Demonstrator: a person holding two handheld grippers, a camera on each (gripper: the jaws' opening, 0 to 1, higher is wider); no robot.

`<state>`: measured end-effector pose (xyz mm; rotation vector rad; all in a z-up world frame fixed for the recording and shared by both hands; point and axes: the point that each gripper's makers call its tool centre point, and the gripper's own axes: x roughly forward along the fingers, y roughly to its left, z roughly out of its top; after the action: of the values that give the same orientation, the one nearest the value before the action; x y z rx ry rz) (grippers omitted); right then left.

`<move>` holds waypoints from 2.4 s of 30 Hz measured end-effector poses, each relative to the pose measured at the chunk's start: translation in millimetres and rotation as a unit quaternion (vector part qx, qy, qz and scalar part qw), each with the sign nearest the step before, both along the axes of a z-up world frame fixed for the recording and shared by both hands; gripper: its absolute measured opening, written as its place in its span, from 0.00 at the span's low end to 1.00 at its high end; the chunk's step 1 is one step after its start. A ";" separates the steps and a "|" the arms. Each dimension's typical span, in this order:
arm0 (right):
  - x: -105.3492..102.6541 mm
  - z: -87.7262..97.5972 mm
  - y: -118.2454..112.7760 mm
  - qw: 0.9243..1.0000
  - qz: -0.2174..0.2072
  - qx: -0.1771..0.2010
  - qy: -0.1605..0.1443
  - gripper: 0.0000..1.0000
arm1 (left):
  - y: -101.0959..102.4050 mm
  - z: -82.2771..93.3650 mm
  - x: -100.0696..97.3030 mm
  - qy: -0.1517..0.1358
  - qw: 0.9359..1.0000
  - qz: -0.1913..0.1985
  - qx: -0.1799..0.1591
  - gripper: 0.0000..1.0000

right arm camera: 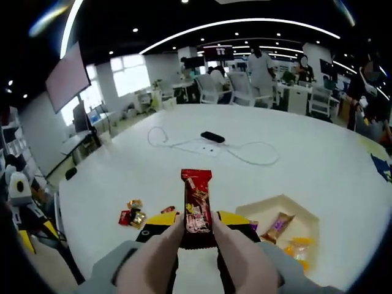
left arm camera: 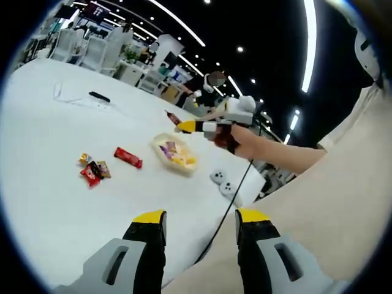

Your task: Place the target food into the container with the food tongs after gripping and lifting it, then release it inside without dropping or visibly crushing the food.

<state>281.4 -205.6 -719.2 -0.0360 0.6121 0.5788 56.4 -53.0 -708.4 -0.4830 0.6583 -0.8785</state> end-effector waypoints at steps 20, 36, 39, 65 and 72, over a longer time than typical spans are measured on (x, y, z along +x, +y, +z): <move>1.8 0.5 -15.2 1.000 -0.021 0.001 0.002 0.23 | -3.8 -1.2 3.5 0.001 1.000 -0.008 -0.001 0.45; 1.8 1.8 -31.9 0.999 -0.037 -0.003 0.001 0.23 | -6.2 -1.4 3.5 0.001 1.000 -0.011 0.000 0.45; 1.3 2.5 -35.7 0.999 -0.039 -0.005 0.001 0.23 | -5.9 -0.7 3.4 0.001 1.000 -0.011 -0.001 0.45; 0.0 9.3 -72.9 0.996 -0.088 0.003 -0.004 0.23 | -11.1 0.0 1.9 -0.001 1.000 -0.025 -0.001 0.45; -0.4 11.4 -73.5 0.995 -0.095 0.003 -0.004 0.23 | -11.7 0.5 1.3 0.001 1.000 -0.025 -0.001 0.45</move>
<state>281.1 -279.1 -707.9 0.0259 0.5978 0.3952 57.7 -64.7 -707.9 -0.4706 0.6735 -0.9256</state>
